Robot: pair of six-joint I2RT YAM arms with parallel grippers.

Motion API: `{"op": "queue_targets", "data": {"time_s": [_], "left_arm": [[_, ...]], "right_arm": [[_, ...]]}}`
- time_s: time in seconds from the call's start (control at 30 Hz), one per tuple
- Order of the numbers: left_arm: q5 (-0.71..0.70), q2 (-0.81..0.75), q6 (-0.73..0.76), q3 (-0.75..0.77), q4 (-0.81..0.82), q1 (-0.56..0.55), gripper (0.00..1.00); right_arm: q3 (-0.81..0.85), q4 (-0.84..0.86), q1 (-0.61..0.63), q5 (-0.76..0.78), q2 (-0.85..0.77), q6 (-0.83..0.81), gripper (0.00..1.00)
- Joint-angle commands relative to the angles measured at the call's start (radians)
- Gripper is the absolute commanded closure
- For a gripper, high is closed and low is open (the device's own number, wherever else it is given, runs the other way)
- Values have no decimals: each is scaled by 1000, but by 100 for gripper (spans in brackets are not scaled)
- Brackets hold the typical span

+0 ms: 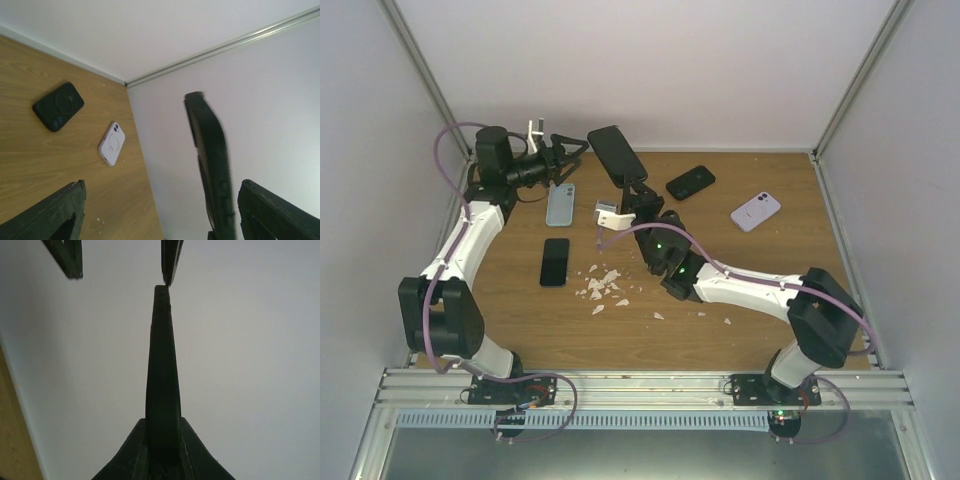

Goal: Take the phone out of the phone case
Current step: Adjust the phone.

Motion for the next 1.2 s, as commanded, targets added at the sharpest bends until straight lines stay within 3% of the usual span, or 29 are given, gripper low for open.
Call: {"op": "queue_targets", "data": {"time_s": [0.0,0.23,0.43,0.97,1.17], "left_arm": [[21,16,-3,-11,60,-31,21],[50,16,-25,-20,111,-46,35],[67,13,-67,-45,167,-59,39],[50,16,-103,-59,178,-74,85],[52,22,-89,-40,170,-51,99]], "right_arm": [[3,227,36,20,18,-99,99],[-1,253,48,24,40,-126,99],[-3,262,54,31,54,-132,100],[-19,378,70,35,87,-226,96],[-30,376,72,34,80,-225,84]]}}
